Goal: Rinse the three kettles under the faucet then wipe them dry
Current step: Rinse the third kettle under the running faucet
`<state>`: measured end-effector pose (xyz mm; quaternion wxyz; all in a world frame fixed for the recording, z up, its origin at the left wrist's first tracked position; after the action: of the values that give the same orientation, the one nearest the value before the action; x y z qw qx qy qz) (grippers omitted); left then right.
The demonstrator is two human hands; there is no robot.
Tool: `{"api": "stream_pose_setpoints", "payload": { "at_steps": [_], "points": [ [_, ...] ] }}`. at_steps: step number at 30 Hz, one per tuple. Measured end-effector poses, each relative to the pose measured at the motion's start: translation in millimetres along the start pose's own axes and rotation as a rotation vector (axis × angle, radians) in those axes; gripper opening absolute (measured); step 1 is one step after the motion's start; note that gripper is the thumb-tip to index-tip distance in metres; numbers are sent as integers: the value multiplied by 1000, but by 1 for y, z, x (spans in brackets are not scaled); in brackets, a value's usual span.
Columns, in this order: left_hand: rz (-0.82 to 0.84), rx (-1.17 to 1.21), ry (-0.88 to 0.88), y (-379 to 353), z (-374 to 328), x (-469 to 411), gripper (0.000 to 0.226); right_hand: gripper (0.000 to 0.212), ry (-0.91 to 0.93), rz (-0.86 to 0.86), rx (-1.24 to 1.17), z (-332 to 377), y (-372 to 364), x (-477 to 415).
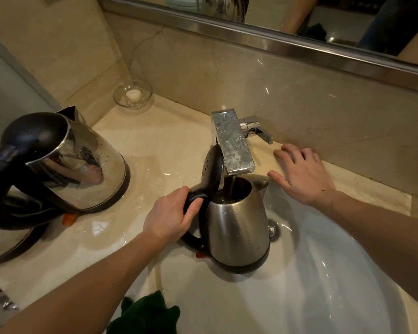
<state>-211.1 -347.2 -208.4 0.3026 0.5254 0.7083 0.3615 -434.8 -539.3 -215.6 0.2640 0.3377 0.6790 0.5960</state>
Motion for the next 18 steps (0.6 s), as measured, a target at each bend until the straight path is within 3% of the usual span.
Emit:
{"api": "stream_pose_setpoints", "payload": {
  "at_steps": [18],
  "points": [
    [-6,-1,-4,0,1,0,62,72,0,4,11,0,0,-1]
  ]
}}
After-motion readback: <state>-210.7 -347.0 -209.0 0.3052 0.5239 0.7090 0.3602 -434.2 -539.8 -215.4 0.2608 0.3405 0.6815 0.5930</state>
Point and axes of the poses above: each hand's wrist, its own x-axis away from the middle knuckle, its own y-axis out of the back of the hand, z = x × y, the point moved 8 cm from there along -x, towards the middle knuckle, and after that the axes turned 7 degrees about x, right-handed, at the moved point
